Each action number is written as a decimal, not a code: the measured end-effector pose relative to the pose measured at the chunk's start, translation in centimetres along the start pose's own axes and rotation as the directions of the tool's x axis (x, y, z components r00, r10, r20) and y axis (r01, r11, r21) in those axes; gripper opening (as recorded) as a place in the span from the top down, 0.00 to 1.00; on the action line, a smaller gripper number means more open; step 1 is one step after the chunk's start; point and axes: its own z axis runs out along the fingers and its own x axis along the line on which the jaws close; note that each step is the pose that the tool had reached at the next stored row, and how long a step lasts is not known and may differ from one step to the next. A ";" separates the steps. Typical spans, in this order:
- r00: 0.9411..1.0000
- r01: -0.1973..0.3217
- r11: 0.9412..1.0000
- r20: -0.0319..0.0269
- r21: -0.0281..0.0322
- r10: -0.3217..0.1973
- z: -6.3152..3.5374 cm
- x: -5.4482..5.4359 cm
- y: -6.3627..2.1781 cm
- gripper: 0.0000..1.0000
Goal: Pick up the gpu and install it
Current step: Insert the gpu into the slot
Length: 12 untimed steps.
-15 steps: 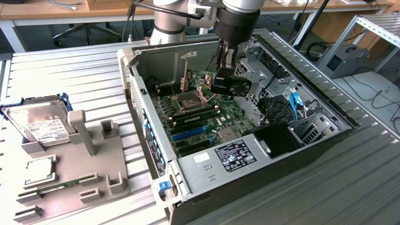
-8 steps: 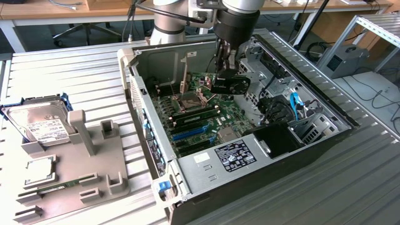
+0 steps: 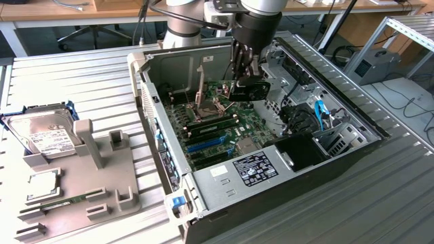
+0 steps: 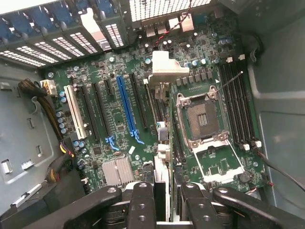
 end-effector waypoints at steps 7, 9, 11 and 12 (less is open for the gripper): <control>1.000 0.014 1.000 0.000 0.000 -0.014 0.02 0.0 0.00 0.74; 1.000 0.017 1.000 0.000 0.000 -0.017 0.03 0.0 -0.01 0.74; 1.000 0.021 1.000 0.000 -0.001 -0.021 0.04 0.0 -0.01 0.74; 1.000 0.023 1.000 0.000 -0.001 -0.023 0.04 0.0 -0.02 0.74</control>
